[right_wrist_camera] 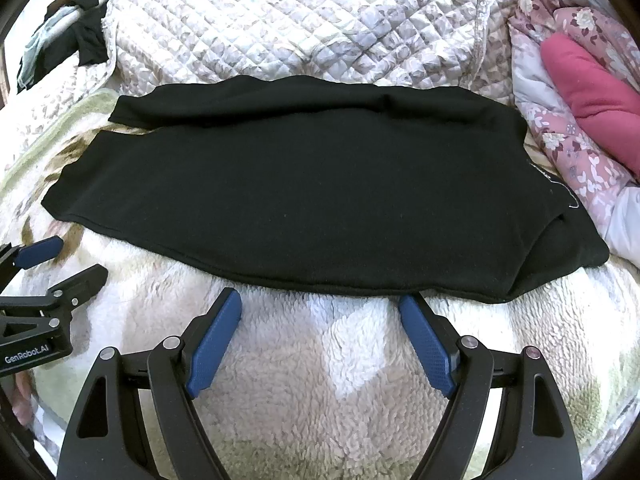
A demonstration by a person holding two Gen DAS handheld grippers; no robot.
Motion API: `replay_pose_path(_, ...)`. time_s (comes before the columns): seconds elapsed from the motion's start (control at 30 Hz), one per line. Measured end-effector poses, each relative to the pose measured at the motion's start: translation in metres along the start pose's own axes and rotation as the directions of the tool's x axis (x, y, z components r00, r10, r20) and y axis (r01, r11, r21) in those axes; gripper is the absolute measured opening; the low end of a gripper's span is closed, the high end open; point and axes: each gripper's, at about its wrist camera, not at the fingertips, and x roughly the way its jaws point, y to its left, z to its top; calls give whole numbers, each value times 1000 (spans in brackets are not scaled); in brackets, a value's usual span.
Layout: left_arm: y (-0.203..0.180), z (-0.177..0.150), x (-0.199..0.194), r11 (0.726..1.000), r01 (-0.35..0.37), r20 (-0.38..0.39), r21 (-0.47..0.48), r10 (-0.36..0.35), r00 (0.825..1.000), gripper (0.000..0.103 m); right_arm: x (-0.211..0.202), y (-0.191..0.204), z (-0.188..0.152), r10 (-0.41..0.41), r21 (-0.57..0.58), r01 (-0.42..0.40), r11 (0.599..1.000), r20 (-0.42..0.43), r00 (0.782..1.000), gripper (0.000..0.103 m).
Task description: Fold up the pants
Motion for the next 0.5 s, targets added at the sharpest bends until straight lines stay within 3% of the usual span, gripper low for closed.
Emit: replay_pose_path(0.5, -1, 0, -1, 1000, 0, 4, 1, 0, 1000, 87, -2, 0, 1, 9, -10, -10, 1000, -21, 1000, 81)
